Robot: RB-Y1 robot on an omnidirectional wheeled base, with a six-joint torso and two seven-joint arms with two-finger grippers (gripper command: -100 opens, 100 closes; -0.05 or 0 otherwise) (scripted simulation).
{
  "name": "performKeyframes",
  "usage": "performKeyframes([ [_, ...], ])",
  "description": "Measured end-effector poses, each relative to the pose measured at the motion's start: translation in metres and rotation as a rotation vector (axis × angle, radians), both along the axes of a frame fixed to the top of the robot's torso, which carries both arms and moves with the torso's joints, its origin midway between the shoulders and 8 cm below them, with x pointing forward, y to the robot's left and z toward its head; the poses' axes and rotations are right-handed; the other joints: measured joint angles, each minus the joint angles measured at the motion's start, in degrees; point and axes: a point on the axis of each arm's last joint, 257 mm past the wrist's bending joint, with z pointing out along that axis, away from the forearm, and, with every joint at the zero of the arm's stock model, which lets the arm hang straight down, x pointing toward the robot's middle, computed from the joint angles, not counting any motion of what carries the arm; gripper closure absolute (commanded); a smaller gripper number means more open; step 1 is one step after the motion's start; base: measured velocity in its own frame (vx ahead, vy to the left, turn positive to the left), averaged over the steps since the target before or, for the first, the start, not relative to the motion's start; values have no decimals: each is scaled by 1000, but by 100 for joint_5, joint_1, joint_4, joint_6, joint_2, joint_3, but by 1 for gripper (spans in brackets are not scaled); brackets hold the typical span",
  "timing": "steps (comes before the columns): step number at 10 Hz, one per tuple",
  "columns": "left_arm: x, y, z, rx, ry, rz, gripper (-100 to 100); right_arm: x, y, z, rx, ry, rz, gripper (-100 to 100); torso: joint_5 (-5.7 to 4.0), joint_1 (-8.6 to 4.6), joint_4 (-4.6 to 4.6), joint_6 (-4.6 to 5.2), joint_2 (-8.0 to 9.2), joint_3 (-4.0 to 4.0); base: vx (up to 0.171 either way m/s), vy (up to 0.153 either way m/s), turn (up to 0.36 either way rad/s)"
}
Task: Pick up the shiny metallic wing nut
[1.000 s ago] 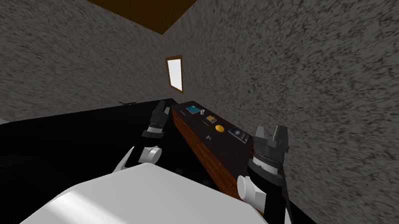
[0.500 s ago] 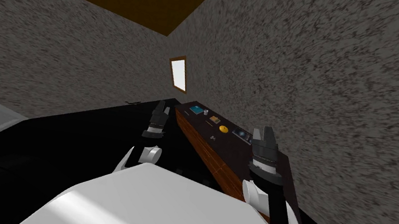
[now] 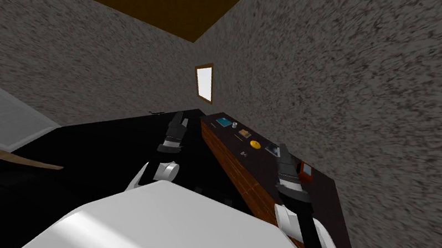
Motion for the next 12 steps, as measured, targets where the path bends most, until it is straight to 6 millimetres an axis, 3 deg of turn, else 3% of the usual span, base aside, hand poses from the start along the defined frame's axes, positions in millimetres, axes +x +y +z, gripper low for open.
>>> performKeyframes([
  [6,0,0,0,0,0,0,0,19,-40,-92,-301,234,-87,-100,2,3,-2,2,-9,-5,-19,171,152],
  [12,0,0,0,0,0,0,0,20,-83,-168,-522,429,-143,-100,-5,-24,-3,-2,-13,-8,-1,103,109],
])
